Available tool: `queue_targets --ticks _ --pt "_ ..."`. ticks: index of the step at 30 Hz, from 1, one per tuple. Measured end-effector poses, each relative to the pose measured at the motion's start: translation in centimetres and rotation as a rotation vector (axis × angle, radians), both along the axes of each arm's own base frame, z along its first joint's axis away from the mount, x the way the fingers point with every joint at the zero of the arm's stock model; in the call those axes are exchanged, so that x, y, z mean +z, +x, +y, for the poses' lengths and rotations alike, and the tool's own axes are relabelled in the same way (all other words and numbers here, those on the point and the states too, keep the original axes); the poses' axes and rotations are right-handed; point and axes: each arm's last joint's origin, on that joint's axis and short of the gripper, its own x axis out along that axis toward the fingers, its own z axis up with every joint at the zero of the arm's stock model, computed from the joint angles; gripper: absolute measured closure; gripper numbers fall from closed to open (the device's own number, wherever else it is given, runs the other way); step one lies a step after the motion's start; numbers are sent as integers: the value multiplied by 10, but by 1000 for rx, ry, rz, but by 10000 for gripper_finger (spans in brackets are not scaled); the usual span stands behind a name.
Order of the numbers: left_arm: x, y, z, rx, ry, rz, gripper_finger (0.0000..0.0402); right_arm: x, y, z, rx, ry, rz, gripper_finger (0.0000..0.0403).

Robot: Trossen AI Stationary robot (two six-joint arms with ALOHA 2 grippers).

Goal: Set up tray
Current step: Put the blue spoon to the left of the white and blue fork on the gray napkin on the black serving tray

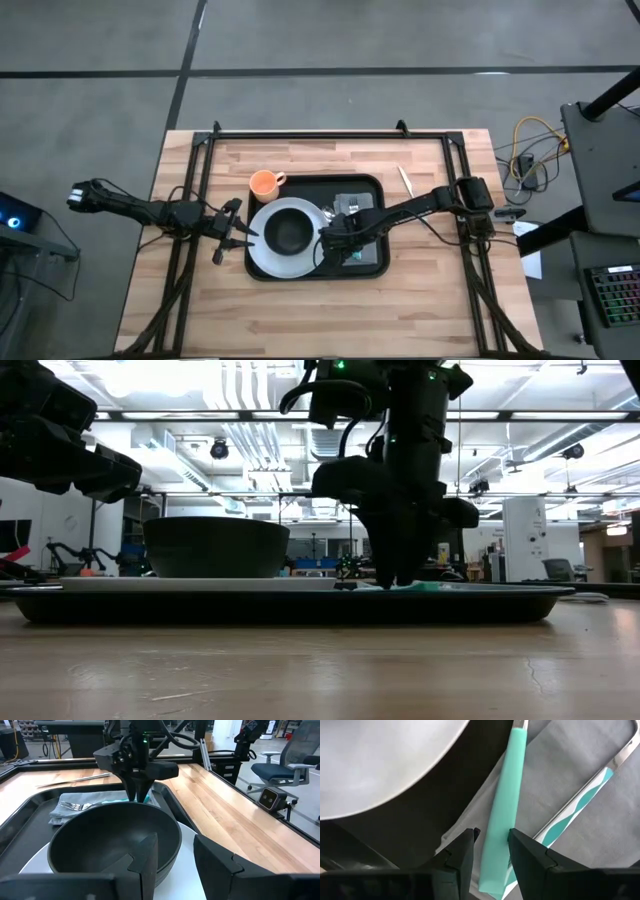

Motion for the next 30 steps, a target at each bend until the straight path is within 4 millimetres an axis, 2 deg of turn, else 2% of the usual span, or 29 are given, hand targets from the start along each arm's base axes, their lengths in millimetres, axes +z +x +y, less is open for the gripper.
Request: queue_targets --ticks 10,19,25,30 --pt "0 0 0 0 0 0 293 -8 -2 3 0 10 -14 290" --pt "0 0 0 0 0 0 293 -27 1 5 -20 28 40 299" --pt "0 0 0 0 0 0 293 -27 3 6 -87 44 48 331" --pt "0 0 0 0 0 0 293 -24 5 6 -106 46 52 333"
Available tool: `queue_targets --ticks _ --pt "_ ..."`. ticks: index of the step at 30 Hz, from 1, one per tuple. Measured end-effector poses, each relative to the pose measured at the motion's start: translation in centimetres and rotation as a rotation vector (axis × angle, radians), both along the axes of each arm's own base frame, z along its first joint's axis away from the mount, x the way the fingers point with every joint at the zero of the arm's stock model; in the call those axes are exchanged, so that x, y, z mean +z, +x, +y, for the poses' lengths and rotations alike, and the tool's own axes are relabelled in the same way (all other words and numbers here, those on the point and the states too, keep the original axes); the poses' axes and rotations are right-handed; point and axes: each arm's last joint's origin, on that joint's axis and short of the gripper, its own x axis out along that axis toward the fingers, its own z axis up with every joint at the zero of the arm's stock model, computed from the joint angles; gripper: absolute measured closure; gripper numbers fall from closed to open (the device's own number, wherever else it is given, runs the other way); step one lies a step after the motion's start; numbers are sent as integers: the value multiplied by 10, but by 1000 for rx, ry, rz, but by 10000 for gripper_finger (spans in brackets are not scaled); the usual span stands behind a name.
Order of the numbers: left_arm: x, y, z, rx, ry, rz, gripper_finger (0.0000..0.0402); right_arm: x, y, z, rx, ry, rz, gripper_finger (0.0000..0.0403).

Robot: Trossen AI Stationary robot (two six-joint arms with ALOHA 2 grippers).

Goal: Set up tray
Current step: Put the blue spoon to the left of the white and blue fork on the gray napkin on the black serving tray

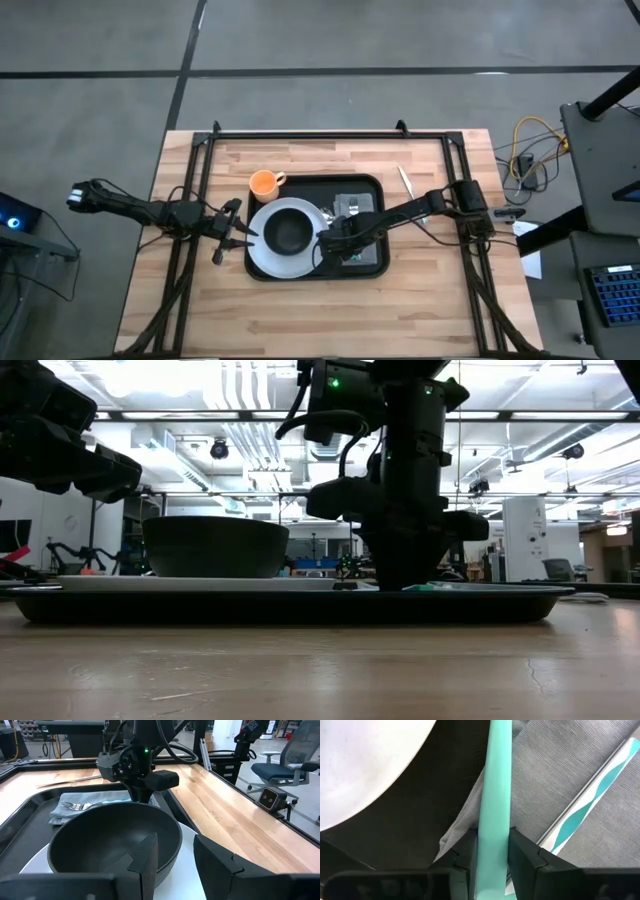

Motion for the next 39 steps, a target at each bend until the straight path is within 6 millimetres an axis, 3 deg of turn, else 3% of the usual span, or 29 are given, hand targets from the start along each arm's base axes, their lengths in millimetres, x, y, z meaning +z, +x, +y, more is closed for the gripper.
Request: queue_targets --ticks 24,39 --pt "0 0 0 0 0 0 293 14 9 1 -137 -40 -23 333" --pt "0 0 0 0 0 0 293 24 9 21 -418 -49 -80 332"
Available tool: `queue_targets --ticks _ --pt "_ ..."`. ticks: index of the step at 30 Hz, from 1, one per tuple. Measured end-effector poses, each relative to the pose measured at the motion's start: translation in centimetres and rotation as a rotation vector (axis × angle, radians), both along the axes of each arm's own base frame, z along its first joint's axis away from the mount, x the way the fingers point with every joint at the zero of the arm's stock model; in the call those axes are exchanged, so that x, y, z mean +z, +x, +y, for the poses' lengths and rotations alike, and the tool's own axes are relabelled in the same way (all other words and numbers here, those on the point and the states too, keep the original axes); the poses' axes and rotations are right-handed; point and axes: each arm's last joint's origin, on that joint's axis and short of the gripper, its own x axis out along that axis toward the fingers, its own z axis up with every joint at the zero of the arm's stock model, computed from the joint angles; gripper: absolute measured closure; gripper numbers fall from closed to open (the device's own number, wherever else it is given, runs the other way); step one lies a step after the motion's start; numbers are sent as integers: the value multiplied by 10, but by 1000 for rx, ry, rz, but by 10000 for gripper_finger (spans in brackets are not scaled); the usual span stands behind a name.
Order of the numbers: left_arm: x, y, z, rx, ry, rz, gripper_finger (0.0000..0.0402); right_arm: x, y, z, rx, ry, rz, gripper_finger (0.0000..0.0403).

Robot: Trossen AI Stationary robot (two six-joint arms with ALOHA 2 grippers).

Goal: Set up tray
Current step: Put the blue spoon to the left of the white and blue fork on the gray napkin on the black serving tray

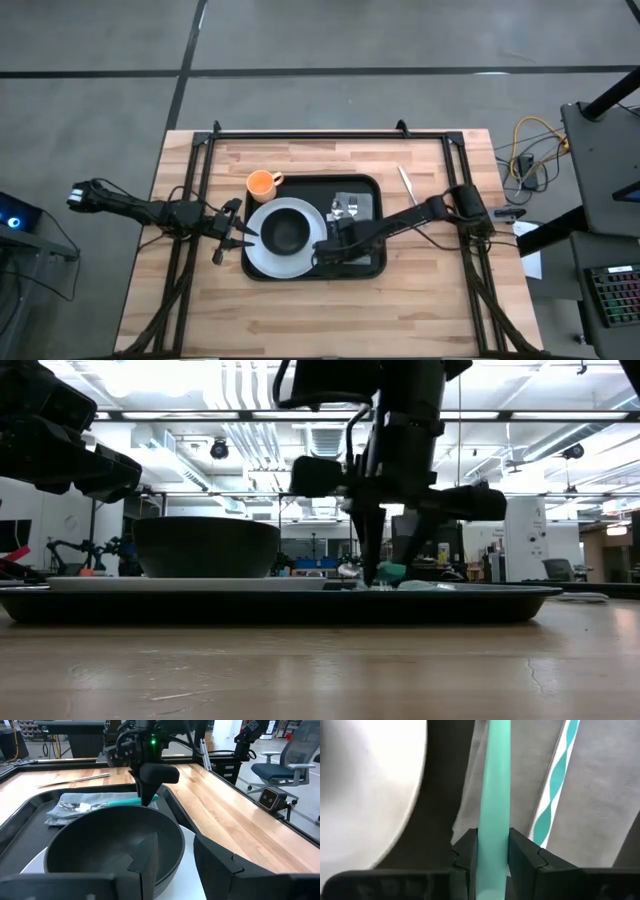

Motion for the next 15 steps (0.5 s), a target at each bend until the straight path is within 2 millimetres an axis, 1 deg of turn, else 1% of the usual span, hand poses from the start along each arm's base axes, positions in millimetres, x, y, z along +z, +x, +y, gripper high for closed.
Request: queue_targets --ticks 2,6,9,11,15 --pt "0 0 0 0 0 0 293 2 1 3 -47 -27 -25 333" --pt "0 0 0 0 0 0 293 2 -1 7 -138 -26 -45 334" --pt "0 0 0 0 0 0 293 1 -1 7 -180 -34 -56 334" --pt "0 0 0 0 0 0 293 -2 1 7 -188 -35 -63 334" --pt "0 0 0 0 0 0 293 -16 9 9 -168 -30 -87 334"
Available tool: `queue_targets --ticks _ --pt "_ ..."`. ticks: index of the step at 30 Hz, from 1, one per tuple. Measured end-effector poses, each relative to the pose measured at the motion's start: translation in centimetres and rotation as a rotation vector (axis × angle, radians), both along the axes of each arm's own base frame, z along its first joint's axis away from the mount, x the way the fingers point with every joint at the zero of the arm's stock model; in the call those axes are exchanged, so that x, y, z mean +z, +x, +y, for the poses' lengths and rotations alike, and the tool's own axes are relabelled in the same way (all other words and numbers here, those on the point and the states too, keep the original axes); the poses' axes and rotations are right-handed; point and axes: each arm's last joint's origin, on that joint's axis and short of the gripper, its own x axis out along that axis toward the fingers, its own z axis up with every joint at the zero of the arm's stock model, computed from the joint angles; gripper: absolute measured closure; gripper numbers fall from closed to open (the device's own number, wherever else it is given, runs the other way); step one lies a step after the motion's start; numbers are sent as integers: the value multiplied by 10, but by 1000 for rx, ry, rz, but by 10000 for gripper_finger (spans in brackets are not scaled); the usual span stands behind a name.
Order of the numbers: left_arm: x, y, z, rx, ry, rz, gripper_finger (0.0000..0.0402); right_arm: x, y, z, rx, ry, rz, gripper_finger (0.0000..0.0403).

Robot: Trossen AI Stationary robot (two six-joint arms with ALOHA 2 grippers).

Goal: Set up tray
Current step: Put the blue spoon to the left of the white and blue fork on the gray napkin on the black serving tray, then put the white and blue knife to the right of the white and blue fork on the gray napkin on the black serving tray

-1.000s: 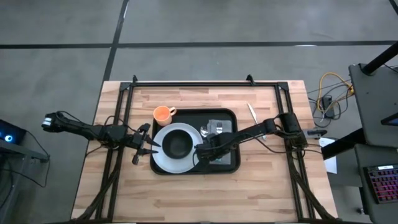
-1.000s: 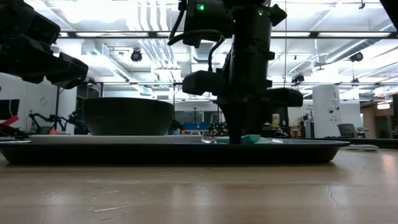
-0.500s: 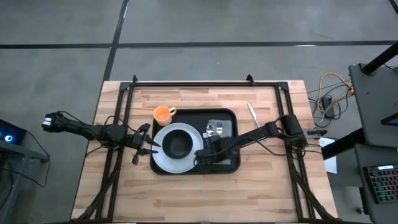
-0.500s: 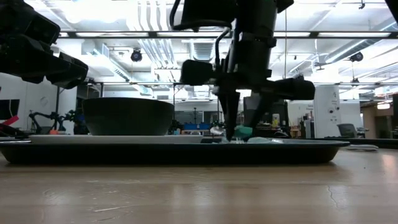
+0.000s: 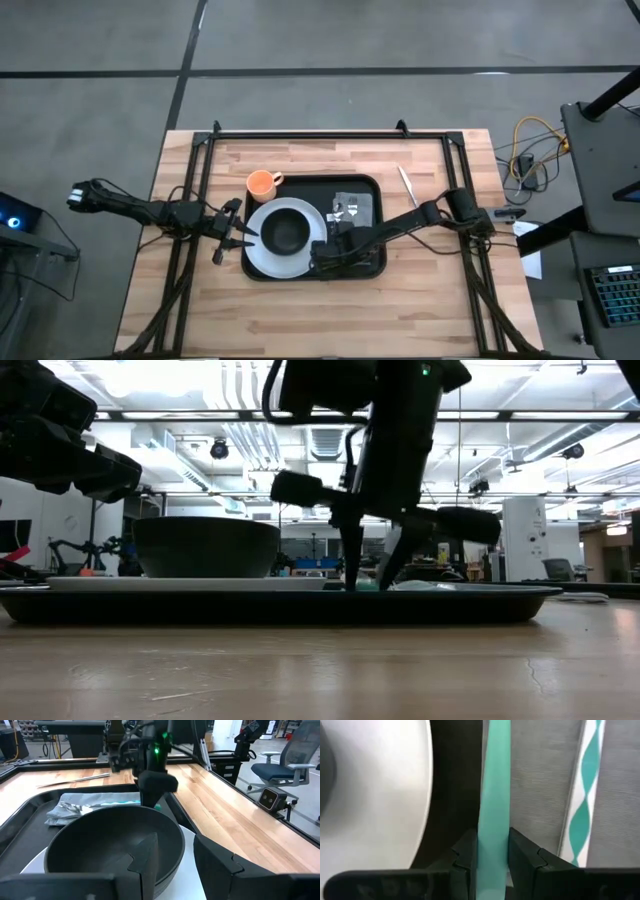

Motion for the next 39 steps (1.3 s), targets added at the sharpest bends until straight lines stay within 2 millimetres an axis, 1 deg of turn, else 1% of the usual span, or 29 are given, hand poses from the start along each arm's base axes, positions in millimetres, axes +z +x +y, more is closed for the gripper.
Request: queue_targets --ticks 2,7,16,20,22,27,30,34,39 --pt "0 0 0 0 0 -1 293 -4 1 0 3 -3 10 334" --pt "0 0 0 0 0 -1 293 -5 0 0 -16 -6 21 334" --pt "0 0 0 0 0 0 293 5 -3 -1 -11 -15 59 334" --pt "0 0 0 0 0 0 293 6 -3 -1 -13 -15 58 334" --pt "0 0 0 0 0 -1 293 6 -3 -1 -14 -14 58 323" --pt "0 0 0 0 0 -1 293 5 -4 -1 -28 -13 60 278" --pt "0 0 0 0 0 -1 293 4 -4 -1 -41 -11 61 261" --pt "0 0 0 0 0 -1 293 4 -4 -1 -38 -13 62 249" --pt "0 0 0 0 0 -1 293 4 -4 -1 -35 -15 63 245"
